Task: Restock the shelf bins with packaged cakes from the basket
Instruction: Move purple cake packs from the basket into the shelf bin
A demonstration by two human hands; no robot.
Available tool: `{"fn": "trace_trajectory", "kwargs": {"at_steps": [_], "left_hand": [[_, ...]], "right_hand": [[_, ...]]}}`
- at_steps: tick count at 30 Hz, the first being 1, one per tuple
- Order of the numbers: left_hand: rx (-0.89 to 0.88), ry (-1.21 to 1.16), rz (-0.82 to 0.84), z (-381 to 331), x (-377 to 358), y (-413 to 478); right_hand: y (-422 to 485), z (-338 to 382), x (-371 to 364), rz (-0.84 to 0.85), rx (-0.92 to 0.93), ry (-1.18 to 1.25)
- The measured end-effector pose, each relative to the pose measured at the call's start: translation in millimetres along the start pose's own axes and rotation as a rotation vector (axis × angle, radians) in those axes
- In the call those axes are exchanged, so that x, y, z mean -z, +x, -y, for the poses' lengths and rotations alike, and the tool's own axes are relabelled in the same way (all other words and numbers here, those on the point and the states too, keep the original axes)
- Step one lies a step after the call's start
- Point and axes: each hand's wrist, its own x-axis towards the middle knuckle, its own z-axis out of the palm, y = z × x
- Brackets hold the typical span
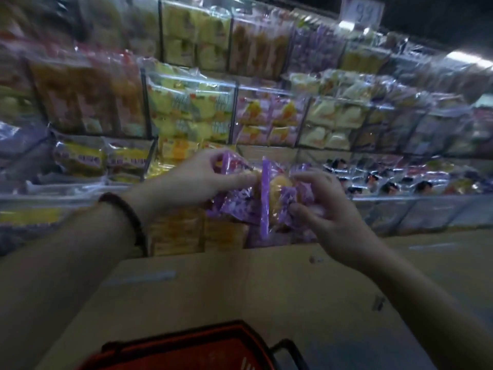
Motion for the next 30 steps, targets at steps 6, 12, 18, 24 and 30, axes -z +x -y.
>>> {"fn": "trace_trajectory", "kwargs": {"at_steps": [6,12,18,24,30], "left_hand": [[-0.078,-0.082,-0.088,-14,7,110],[-0.199,-0.019,-0.351,61,1,186],[-0.295,-0.133,-0.507,88,2,209],[-0.264,-0.093,-0.398,82,2,204],[-0.231,-0.077,-0.311,76,1,190]], "right_hand": [[97,-31,36,-0.130,0.088,-0.368],[158,-107,38,0.036,-0.021,-0.604],[184,-151,9,0.136,-0.080,-1.128],[200,-169,-16,0.149,-0.182,-0.971],[207,-141,-1,0.136,-0.244,-0.788]]}}
